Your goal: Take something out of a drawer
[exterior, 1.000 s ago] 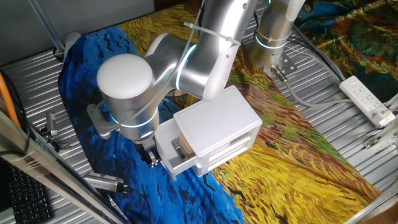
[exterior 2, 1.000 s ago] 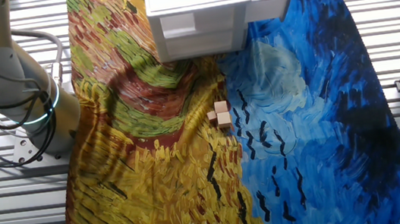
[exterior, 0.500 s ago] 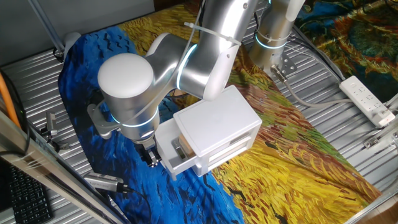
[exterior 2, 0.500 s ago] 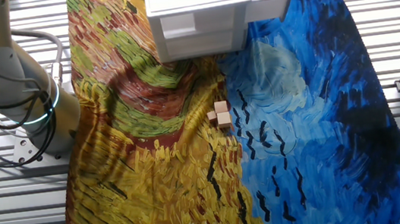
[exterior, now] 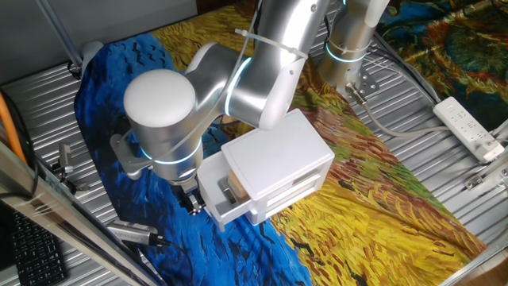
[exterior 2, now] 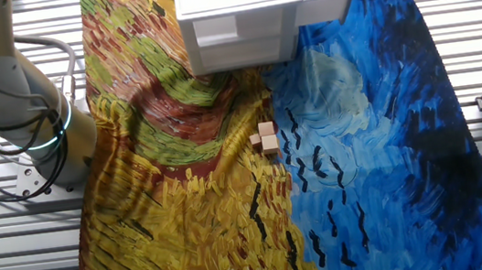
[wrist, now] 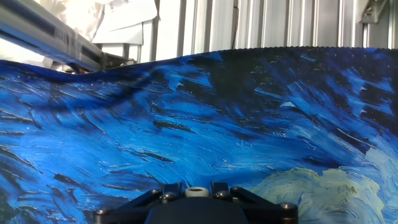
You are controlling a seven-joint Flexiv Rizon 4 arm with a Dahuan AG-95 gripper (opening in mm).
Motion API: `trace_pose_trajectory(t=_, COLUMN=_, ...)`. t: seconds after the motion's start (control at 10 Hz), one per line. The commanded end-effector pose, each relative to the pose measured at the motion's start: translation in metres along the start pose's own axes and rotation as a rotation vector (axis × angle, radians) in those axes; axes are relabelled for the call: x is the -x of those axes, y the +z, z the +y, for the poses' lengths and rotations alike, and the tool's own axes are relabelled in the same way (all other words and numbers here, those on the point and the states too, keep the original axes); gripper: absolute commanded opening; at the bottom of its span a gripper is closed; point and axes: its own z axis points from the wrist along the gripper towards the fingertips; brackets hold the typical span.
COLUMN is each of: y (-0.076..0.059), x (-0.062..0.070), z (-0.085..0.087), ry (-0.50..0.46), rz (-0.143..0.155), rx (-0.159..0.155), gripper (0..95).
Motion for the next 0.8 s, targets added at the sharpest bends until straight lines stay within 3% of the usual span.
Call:
trace_pose_trajectory(t=0.1, y=0.001, x=0.001, z=0.000, ry=-0.002, rz=-0.001, rx=0.000, gripper=0.0)
trace_pose_trajectory(t=0.8, y=0.002, x=0.012, z=0.001, ry=0.001, rz=0.001, rx=0.000, gripper=0.0)
